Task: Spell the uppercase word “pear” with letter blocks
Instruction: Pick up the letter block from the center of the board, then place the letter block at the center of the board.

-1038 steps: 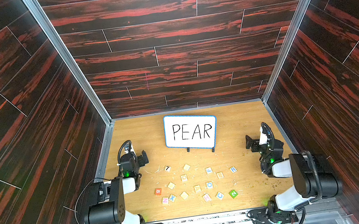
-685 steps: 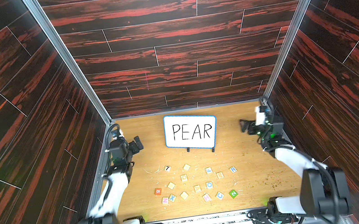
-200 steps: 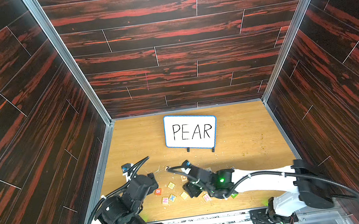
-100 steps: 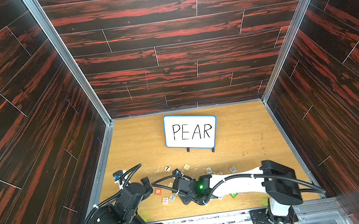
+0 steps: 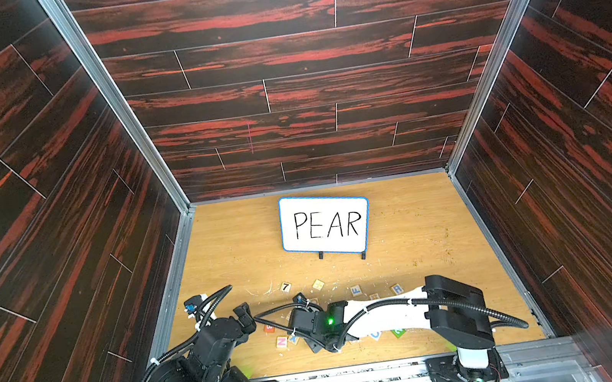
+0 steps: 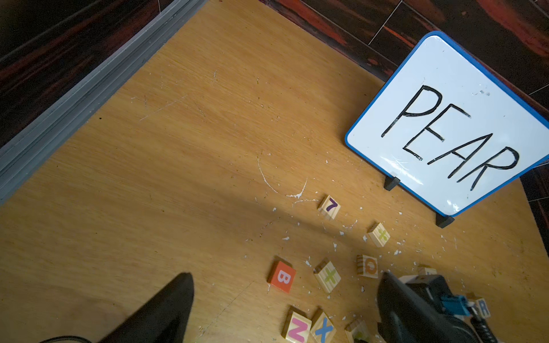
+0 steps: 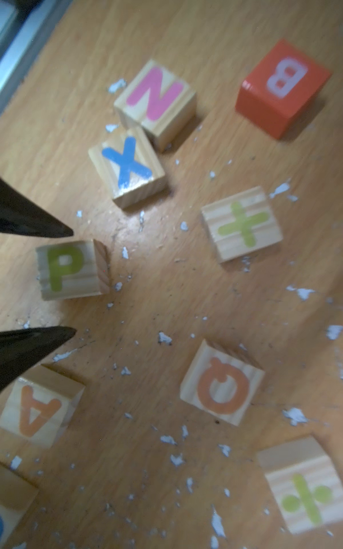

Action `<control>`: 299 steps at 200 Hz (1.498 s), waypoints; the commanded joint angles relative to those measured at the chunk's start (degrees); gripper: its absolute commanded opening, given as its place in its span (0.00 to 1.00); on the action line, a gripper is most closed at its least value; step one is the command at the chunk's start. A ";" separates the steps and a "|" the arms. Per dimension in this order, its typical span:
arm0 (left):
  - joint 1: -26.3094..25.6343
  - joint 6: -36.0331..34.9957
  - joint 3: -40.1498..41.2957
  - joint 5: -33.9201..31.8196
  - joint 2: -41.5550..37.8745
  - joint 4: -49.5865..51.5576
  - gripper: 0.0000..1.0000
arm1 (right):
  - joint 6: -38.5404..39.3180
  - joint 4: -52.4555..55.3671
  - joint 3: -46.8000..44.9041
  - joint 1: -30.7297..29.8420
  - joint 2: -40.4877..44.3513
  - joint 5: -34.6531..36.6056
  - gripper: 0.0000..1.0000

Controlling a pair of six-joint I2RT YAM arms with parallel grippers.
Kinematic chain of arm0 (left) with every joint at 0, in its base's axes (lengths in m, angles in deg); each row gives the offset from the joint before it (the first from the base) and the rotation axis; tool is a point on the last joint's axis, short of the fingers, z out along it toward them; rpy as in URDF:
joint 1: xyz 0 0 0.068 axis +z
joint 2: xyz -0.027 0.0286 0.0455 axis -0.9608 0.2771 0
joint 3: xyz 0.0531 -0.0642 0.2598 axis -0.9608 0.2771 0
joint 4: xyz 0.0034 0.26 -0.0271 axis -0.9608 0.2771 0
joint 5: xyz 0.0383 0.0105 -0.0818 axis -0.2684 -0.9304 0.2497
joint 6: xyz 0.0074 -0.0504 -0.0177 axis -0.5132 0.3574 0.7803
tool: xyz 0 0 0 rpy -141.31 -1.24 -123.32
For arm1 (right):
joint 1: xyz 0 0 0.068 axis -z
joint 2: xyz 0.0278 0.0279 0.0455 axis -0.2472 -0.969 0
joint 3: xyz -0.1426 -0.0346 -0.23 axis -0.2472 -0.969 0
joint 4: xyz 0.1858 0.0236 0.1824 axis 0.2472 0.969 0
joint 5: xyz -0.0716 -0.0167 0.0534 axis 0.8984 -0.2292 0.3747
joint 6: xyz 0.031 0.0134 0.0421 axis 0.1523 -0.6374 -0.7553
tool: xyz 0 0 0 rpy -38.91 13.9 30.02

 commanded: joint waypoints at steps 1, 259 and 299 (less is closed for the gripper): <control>0.03 0.63 0.18 -1.18 -0.84 0.96 0.99 | -1.23 0.74 1.11 -0.43 -2.56 -1.52 0.47; 0.00 -12.27 -2.73 9.10 31.16 -32.40 0.99 | -18.41 6.35 -20.33 29.61 33.05 17.72 0.22; -0.02 -12.19 -4.85 13.35 41.76 -40.56 0.99 | -20.46 -0.40 -27.30 40.65 33.52 13.36 0.22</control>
